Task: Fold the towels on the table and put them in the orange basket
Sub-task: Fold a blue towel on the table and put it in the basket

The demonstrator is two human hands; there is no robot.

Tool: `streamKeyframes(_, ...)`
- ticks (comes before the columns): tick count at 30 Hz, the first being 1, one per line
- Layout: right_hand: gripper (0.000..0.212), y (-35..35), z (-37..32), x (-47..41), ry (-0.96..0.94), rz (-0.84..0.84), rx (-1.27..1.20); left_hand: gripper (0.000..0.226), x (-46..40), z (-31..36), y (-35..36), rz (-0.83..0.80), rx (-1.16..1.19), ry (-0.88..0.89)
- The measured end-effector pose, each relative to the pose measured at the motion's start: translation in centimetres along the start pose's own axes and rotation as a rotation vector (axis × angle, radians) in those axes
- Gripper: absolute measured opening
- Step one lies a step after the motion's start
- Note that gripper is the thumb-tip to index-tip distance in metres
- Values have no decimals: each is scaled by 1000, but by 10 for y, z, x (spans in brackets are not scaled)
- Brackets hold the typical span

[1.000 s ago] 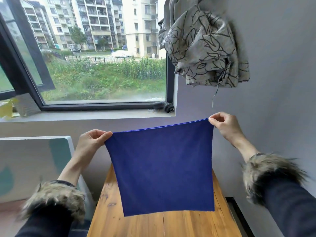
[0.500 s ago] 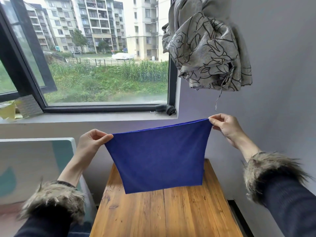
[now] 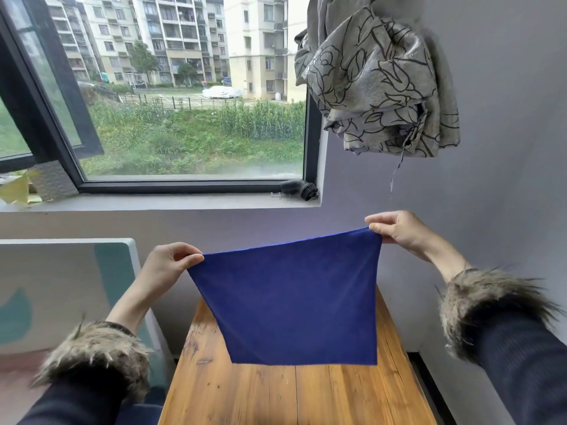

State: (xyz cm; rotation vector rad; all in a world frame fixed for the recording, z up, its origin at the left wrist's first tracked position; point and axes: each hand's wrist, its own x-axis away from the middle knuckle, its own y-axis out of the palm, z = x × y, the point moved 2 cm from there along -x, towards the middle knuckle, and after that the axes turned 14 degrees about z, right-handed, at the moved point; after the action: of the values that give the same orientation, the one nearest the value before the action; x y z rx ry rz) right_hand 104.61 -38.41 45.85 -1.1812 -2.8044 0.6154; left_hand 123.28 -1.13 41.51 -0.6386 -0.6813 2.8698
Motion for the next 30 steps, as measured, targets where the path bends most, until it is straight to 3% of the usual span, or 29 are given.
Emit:
streamKeyframes(5,15,16,36,-1,-11,-25,385,12,10,-25,26,-155,-202,-62)
streamKeyframes(10,20,33,72,-9,18,125,536,13,5,-35,62,-169,-358,-31)
streamKeyframes(15,17,27,67,-21,-72,308,404,11,-16,-18,66,-13,-342,53)
streamKeyframes(20,14,16,58,-18,-125,335,241,11,-12,-5,53,38,-217,114)
streamKeyframes(26,13,20,103,34,-32,229,214,15,46,-39,53,-92,-243,32)
streamKeyframes(30,13,35,169,93,125,62,285,12,118,-95,68,-328,-371,-123)
